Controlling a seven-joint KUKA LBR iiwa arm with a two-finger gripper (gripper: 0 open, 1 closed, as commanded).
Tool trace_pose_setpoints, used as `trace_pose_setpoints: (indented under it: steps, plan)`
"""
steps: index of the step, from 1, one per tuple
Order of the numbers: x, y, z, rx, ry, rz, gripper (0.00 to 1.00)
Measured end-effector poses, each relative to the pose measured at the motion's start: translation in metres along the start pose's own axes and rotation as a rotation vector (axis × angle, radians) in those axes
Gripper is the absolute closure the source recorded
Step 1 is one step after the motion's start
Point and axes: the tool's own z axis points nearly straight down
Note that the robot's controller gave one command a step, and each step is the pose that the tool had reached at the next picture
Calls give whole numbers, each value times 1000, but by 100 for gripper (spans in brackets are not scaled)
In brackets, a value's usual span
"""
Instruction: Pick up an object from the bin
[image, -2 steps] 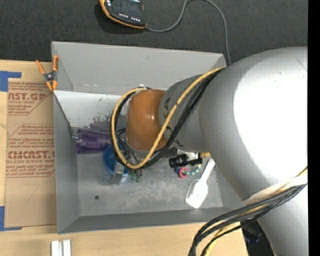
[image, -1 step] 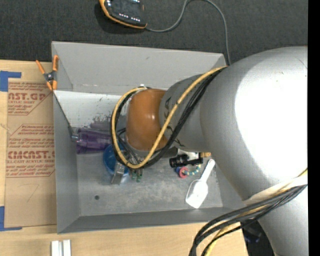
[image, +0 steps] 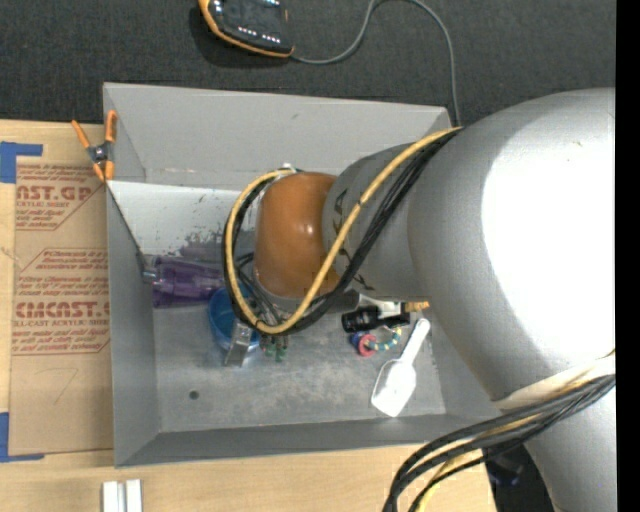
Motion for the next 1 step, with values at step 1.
trace_pose_setpoints:
  steps: [1]
  plan:
    - [0,0,-17,-2,-2,0,100]
